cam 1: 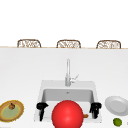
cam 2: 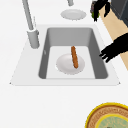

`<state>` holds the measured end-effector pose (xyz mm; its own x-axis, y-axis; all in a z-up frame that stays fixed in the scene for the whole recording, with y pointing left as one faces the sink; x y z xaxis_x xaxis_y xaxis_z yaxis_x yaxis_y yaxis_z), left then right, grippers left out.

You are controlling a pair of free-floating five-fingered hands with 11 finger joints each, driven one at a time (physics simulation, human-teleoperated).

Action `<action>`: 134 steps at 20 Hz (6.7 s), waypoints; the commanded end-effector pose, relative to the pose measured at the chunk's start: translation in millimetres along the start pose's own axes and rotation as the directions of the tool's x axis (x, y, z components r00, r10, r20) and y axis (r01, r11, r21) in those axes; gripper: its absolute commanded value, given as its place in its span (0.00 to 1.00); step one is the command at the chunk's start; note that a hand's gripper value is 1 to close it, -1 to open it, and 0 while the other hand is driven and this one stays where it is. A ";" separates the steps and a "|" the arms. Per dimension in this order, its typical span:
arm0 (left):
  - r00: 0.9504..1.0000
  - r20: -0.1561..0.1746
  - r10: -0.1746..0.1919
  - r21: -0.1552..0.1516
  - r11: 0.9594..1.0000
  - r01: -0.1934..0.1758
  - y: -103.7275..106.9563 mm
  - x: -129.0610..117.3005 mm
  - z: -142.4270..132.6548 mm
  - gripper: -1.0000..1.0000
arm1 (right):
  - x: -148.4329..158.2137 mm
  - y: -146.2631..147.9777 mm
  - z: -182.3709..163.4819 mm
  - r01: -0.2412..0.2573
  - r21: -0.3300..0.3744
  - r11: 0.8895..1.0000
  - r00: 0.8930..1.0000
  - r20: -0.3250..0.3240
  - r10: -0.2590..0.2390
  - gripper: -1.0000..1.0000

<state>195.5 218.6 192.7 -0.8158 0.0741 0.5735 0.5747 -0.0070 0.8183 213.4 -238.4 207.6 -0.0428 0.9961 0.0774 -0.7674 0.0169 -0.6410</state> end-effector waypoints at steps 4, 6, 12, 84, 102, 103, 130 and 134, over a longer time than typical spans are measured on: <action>1.000 -0.005 -0.012 0.007 1.000 0.012 -0.1 -0.3 -0.3 0.50 | 11.5 -18.4 -7.8 -0.028 -0.030 0.999 0.999 0.034 0.029 0.00; 1.000 -0.006 -0.018 0.009 1.000 0.018 -0.2 -0.4 -0.5 0.50 | 12.2 -28.5 -12.5 -0.011 -0.044 0.999 0.999 0.042 0.013 0.00; 1.000 -0.011 -0.029 0.015 0.999 0.030 -0.4 -0.9 -0.7 0.50 | 27.5 -57.0 -18.9 -0.001 -0.139 0.990 0.999 0.038 0.006 0.00; 0.999 -0.018 -0.041 0.023 0.999 0.041 -0.7 -1.6 -1.1 0.50 | 100.1 -344.0 -364.2 -0.092 -0.184 0.978 0.996 -0.019 0.090 0.00; 0.999 -0.018 -0.041 0.023 0.999 0.041 -0.7 -1.6 -1.1 0.50 | 94.2 -360.9 -350.3 0.014 0.254 0.967 0.975 0.209 -0.069 1.00; 0.999 -0.018 -0.041 0.023 0.999 0.041 -0.7 -1.6 -1.1 0.50 | 97.8 -365.2 -348.1 0.023 0.253 0.967 0.977 0.198 -0.075 1.00; 0.999 -0.018 -0.041 0.023 0.999 0.041 -0.7 -1.6 -1.1 0.50 | 168.5 -379.8 -358.7 -0.059 0.281 0.958 0.987 -0.129 0.099 1.00; 0.999 -0.018 -0.041 0.023 0.999 0.041 -0.7 -1.6 -1.1 0.50 | 175.6 -384.6 -357.0 -0.083 0.258 0.963 0.975 -0.177 0.131 1.00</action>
<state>196.4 217.4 191.2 -0.8397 0.0568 0.5400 0.5417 0.0191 0.8404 726.1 -60.8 165.0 -0.0353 0.9907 -0.1318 -0.8975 -0.0894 -0.4319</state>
